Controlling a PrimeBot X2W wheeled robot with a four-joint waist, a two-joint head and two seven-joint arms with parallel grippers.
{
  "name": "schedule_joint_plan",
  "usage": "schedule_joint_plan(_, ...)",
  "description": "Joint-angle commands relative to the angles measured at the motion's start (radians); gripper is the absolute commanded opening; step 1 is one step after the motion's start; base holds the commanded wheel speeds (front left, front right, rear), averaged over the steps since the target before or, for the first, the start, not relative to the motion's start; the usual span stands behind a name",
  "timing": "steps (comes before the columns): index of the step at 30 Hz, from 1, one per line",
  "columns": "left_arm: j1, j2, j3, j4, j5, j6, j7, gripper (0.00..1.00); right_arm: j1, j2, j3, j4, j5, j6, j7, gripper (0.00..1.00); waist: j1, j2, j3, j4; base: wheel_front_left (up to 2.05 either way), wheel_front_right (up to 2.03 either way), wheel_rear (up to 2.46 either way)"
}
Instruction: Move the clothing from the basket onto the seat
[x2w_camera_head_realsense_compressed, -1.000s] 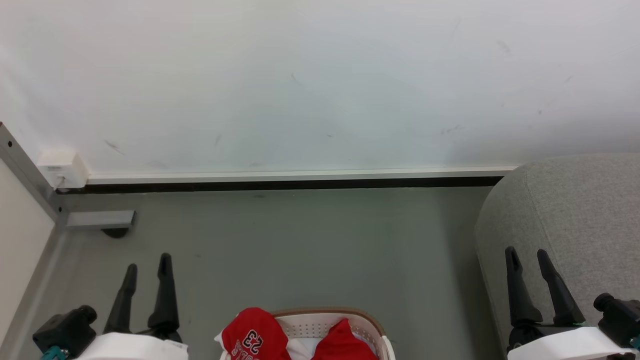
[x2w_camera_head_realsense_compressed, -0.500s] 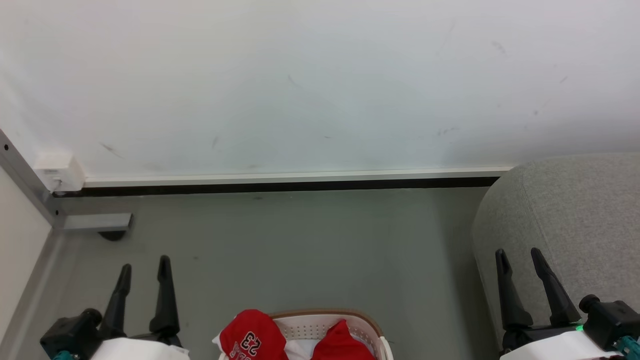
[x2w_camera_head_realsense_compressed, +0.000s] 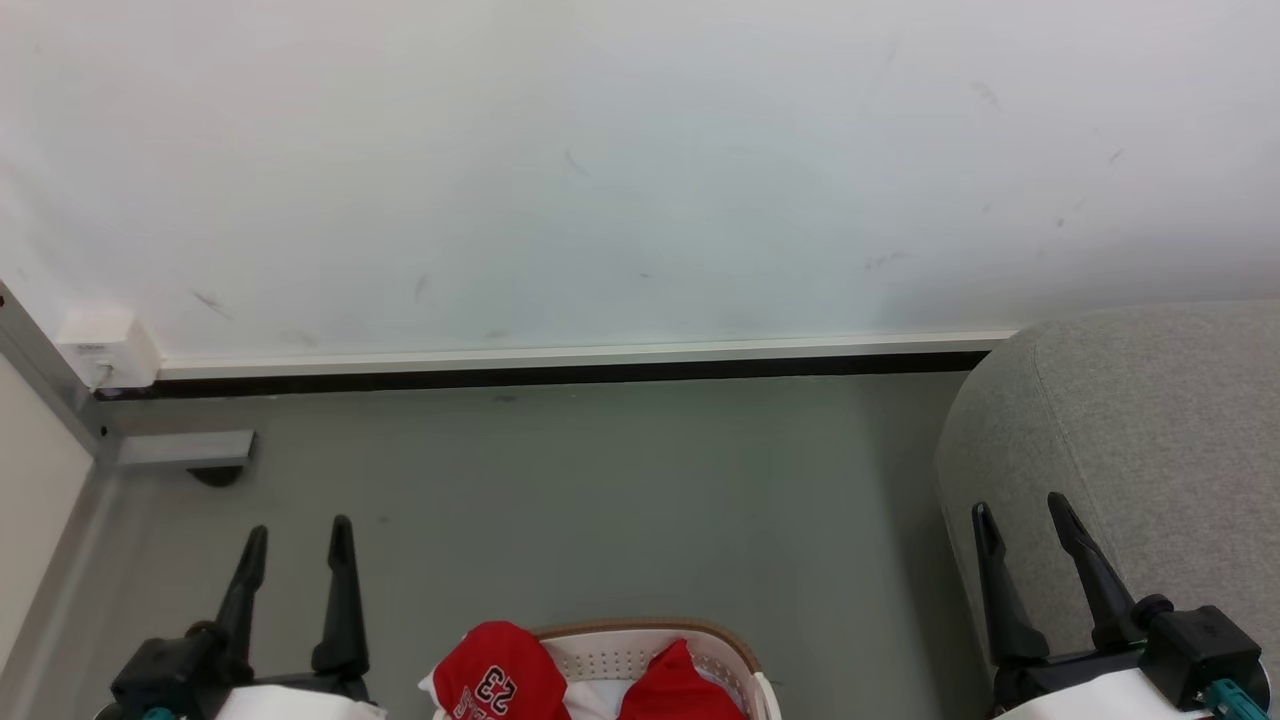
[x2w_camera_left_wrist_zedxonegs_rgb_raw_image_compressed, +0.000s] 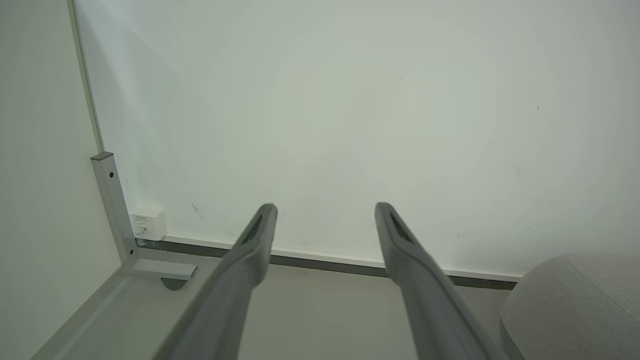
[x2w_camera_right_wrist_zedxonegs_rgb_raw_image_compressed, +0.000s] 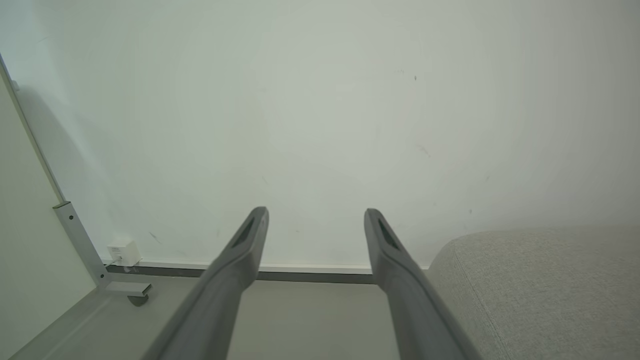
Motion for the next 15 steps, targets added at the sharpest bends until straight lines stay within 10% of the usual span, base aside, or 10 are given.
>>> schedule_joint_plan(1, 0.003, 0.01, 0.0, -0.008, 0.033, 0.004, -0.008, 1.0, -0.007, 0.0, -0.001, -0.001, -0.025, -0.002, -0.009, 1.0, 0.0, 0.0, 0.0, 0.0, 0.0, 0.0, 0.0)
schedule_joint_plan(15, 0.015, 0.009, -0.005, -0.02, 0.124, 0.013, -0.033, 1.0, -0.009, 0.002, 0.008, -0.013, -0.116, -0.002, -0.034, 1.0, 0.0, 0.0, 0.003, -0.006, 0.0, 0.0, 0.0)
